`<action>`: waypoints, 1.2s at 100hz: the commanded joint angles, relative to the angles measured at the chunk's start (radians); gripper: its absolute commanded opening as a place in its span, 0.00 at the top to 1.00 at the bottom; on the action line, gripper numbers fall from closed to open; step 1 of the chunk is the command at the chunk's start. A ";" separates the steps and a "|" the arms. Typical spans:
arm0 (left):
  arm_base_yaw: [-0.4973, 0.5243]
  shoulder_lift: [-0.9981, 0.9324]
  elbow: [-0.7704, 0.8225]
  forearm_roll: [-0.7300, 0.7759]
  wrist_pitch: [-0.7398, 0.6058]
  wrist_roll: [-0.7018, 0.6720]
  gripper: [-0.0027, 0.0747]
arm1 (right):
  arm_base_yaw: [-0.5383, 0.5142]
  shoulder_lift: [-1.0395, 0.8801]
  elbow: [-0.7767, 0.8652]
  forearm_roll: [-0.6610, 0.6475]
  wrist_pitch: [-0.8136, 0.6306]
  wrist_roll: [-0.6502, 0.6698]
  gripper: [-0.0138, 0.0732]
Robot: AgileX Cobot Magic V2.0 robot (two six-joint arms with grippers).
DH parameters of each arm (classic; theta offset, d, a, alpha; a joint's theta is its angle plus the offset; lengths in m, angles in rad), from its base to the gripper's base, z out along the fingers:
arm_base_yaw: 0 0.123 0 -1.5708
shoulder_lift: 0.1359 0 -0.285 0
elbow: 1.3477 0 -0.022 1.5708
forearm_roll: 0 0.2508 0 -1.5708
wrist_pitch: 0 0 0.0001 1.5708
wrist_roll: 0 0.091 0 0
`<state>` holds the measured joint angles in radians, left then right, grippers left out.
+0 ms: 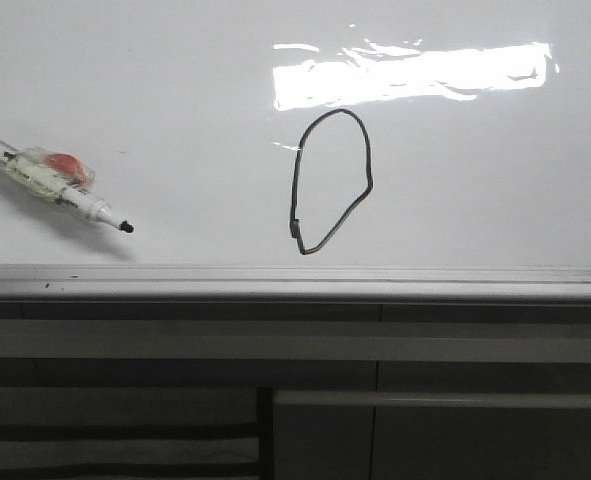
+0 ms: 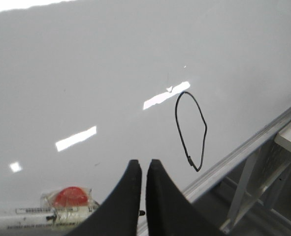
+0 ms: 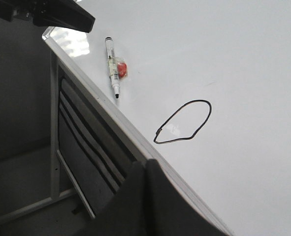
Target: Write number 0 on whiteboard
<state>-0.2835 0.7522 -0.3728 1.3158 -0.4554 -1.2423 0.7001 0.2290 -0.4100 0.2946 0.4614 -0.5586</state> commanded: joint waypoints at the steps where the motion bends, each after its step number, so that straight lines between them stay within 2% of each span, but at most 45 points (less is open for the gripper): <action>1: 0.003 -0.073 -0.028 0.012 -0.023 -0.010 0.99 | 0.002 -0.030 0.001 0.012 -0.081 -0.001 0.92; 18: 0.003 -0.193 -0.028 0.105 0.033 -0.012 0.99 | 0.002 -0.101 0.080 0.014 -0.091 -0.001 0.92; 27: 0.003 -0.252 -0.028 0.140 0.056 -0.012 0.99 | 0.002 -0.121 0.109 0.014 -0.146 -0.001 0.92; 49: 0.003 -0.350 -0.028 0.145 0.094 -0.012 0.99 | 0.002 -0.121 0.115 0.057 -0.164 0.001 0.92; 107: 0.003 -0.355 -0.028 0.145 0.092 -0.012 0.99 | 0.002 -0.121 0.115 0.057 -0.164 0.001 0.92; 120: 0.003 -0.355 -0.028 0.154 0.193 0.027 0.99 | 0.002 -0.121 0.115 0.057 -0.164 0.001 0.92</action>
<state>-0.2835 0.3911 -0.3728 1.4769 -0.3402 -1.2292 0.7001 0.0995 -0.2712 0.3383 0.3811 -0.5549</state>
